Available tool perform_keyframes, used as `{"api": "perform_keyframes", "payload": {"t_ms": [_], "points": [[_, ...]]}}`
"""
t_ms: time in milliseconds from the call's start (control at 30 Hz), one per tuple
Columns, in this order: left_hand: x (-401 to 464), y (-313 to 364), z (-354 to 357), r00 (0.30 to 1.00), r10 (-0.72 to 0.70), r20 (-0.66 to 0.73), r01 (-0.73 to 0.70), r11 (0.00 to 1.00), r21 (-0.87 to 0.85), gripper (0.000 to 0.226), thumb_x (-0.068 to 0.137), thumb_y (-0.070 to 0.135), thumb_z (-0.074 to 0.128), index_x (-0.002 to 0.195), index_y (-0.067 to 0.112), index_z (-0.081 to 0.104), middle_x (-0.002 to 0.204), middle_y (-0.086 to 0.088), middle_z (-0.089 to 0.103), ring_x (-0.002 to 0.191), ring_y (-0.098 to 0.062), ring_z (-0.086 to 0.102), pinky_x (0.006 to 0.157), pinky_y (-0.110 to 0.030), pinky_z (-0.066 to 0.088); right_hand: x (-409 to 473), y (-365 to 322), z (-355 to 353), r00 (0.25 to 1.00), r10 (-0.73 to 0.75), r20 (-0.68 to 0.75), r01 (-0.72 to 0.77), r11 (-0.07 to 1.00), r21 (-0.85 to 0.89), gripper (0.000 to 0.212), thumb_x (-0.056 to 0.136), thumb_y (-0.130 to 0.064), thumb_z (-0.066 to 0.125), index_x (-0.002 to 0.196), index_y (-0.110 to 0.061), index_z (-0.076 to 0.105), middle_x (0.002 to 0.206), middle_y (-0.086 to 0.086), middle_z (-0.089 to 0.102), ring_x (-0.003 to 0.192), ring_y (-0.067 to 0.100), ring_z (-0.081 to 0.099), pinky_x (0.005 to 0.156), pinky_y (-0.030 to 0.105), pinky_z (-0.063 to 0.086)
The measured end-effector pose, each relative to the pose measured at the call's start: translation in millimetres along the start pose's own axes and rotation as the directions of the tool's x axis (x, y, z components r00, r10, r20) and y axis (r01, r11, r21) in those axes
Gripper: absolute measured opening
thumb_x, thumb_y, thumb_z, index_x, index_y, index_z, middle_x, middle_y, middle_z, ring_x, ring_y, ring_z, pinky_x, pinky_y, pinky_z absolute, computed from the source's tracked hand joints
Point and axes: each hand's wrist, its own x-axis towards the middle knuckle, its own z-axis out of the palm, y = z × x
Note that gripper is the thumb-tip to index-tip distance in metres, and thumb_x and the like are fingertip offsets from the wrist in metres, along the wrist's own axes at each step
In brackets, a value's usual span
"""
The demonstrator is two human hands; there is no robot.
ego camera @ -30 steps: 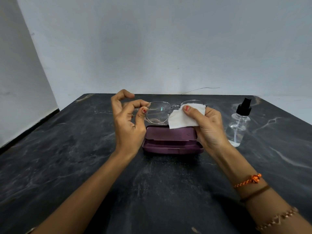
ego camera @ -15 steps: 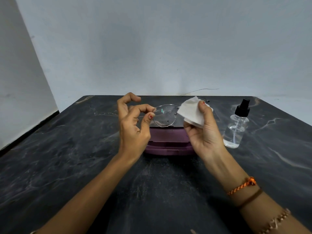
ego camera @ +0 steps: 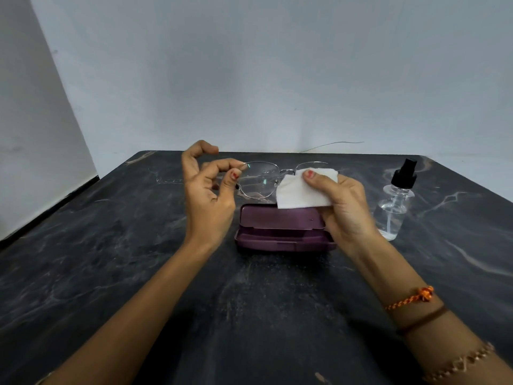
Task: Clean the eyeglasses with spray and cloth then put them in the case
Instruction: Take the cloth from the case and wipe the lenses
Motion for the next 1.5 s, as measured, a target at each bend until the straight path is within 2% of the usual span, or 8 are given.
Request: {"api": "perform_keyframes", "payload": {"t_ms": [200,433,600,867,1000,1133,1333,1500], "points": [[1.6,0.1,-0.3,1.000,0.007,0.022,-0.007,1.000,0.000,0.019,0.082,0.000,0.058,0.085,0.018,0.061,0.106,0.012,0.033,0.103,-0.013,0.044,0.072,-0.005,0.044,1.3,-1.1,2.0,0.989,0.088,-0.122,-0.065,0.982,0.178,0.027,0.079,-0.006,0.060,0.056,-0.011,0.072,0.060,-0.005,0.071,0.060,0.004,0.067,0.053,0.017,0.053],[-12.5,6.4,10.1,0.987,0.111,0.120,-0.114,0.993,0.025,0.015,0.077,-0.005,0.058,0.085,0.006,0.064,0.104,0.009,0.033,0.089,0.019,0.046,0.068,-0.001,0.040,-0.6,0.5,4.4,0.956,0.157,-0.249,-0.012,0.867,0.498,0.008,0.086,-0.023,0.057,0.079,-0.020,0.058,0.055,-0.006,0.069,0.047,0.006,0.061,0.040,0.013,0.037],[-16.9,4.5,12.4,0.980,0.137,0.143,-0.146,0.988,0.056,0.014,0.075,-0.009,0.060,0.083,0.000,0.065,0.105,0.010,0.034,0.090,0.020,0.044,0.071,-0.002,0.040,0.6,3.9,4.3,0.961,0.125,-0.249,-0.007,0.904,0.428,0.006,0.079,-0.017,0.064,0.081,-0.014,0.059,0.060,-0.005,0.066,0.044,0.002,0.054,0.037,0.013,0.036],[-2.5,1.4,0.2,0.994,0.071,0.078,-0.074,0.996,0.042,0.019,0.083,0.000,0.057,0.091,0.016,0.062,0.108,0.011,0.033,0.084,0.014,0.049,0.069,-0.002,0.041,3.0,1.2,-2.6,1.000,-0.014,0.014,0.013,0.999,0.049,0.011,0.062,-0.019,0.067,0.067,-0.013,0.075,0.071,-0.002,0.075,0.072,0.007,0.070,0.058,0.015,0.054],[0.4,0.0,-0.9,0.994,0.038,0.098,-0.042,0.998,0.036,0.019,0.083,-0.001,0.056,0.090,0.016,0.062,0.110,0.011,0.032,0.086,0.014,0.048,0.066,-0.002,0.040,1.8,-4.3,-8.4,0.998,0.010,0.066,-0.002,0.994,-0.113,0.010,0.062,-0.020,0.067,0.064,-0.015,0.075,0.066,-0.001,0.074,0.064,0.008,0.070,0.053,0.016,0.053],[4.1,0.6,-3.1,0.995,-0.016,0.103,0.013,1.000,0.027,0.021,0.085,-0.004,0.053,0.091,0.015,0.060,0.116,0.001,0.029,0.094,-0.005,0.050,0.073,-0.001,0.042,2.0,-9.1,-12.1,0.997,0.040,0.068,-0.019,0.960,-0.280,0.011,0.061,-0.023,0.069,0.064,-0.014,0.074,0.063,-0.001,0.073,0.060,0.008,0.068,0.052,0.016,0.054],[4.4,0.1,-2.1,0.992,-0.056,0.114,0.050,0.998,0.048,0.021,0.085,-0.005,0.052,0.089,0.014,0.060,0.117,0.001,0.028,0.098,-0.018,0.052,0.078,-0.001,0.043,1.1,-10.8,-12.1,0.998,0.017,0.055,0.004,0.934,-0.356,0.019,0.079,-0.011,0.064,0.063,-0.016,0.072,0.059,-0.004,0.072,0.057,0.005,0.065,0.051,0.015,0.051],[2.1,-0.8,-0.7,0.995,-0.055,0.085,0.050,0.997,0.058,0.021,0.085,-0.006,0.052,0.089,0.012,0.060,0.116,0.001,0.028,0.094,0.000,0.050,0.074,0.002,0.041,0.4,-6.4,-8.7,0.998,0.050,-0.029,-0.055,0.974,-0.222,0.014,0.083,-0.012,0.060,0.072,-0.012,0.067,0.057,-0.004,0.071,0.053,0.004,0.065,0.046,0.014,0.050]]}}
